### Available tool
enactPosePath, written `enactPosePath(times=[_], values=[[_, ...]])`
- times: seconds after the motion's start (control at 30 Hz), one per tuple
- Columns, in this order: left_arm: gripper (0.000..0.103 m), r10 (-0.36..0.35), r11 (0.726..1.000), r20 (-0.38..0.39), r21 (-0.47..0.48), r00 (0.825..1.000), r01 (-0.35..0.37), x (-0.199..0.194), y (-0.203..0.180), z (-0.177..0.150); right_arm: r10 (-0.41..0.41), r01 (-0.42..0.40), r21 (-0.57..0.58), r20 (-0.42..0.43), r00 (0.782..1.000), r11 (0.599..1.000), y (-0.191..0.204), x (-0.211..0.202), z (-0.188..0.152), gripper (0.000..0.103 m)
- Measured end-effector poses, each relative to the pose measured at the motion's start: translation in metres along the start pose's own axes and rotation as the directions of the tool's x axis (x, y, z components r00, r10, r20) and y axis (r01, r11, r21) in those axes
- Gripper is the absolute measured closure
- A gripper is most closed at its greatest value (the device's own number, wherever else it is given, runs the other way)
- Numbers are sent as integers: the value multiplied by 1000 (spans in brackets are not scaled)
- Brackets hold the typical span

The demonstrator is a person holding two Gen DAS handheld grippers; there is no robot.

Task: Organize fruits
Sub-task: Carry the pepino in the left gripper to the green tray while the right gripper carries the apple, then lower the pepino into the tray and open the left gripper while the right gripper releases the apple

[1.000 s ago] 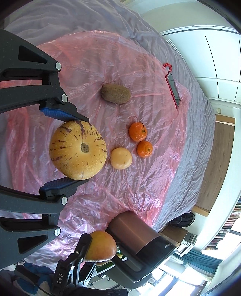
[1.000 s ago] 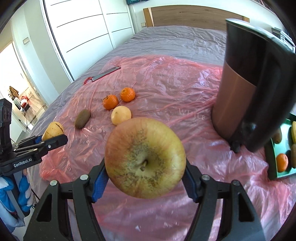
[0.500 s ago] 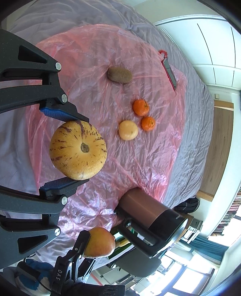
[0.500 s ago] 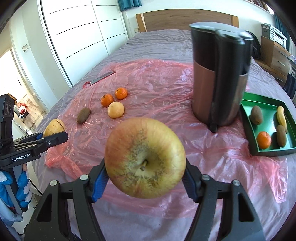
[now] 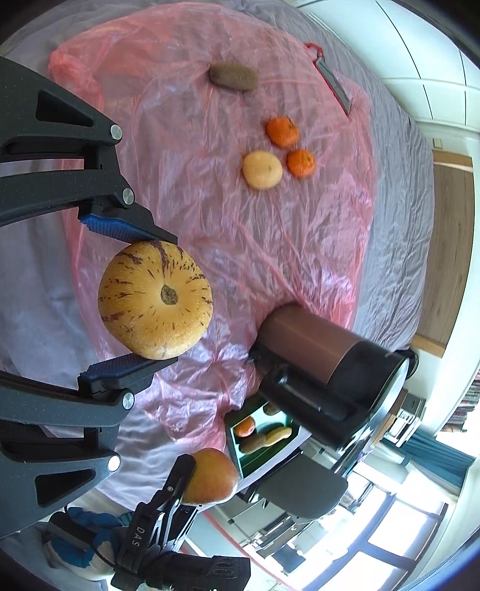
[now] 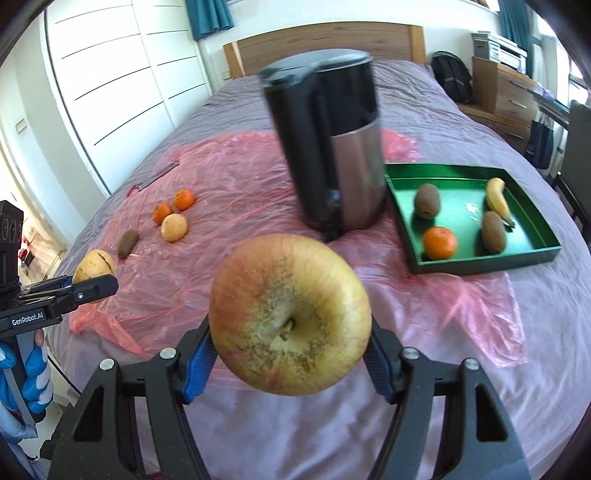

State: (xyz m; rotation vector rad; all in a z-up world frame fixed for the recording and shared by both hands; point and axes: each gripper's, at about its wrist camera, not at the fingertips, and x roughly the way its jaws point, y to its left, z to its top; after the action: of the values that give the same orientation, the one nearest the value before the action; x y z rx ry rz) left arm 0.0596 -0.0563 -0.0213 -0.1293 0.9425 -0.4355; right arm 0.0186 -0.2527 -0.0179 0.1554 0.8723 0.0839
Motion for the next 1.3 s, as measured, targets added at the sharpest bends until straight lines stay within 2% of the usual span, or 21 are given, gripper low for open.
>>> enactPosePath(times=[0.33,0.77,1.07,1.3], values=[[54,-73,991,-52,106,996,78,29,-71,17,-78,74,103,40,996,992,-78,-21,-2,32],[54,-165,958,-121,217,979,188,103,-178,62,-186,168,176,91,978,970,-186,-11,36,32],[54,-151,939,-123,293,981,181,172,-240,104,-254,229,211,96,963,950,-255,24,62,32],[54,-117,933,-119,326,986,150,219,-258,126,-288,257,246,96,953,934,-294,48,74,32]])
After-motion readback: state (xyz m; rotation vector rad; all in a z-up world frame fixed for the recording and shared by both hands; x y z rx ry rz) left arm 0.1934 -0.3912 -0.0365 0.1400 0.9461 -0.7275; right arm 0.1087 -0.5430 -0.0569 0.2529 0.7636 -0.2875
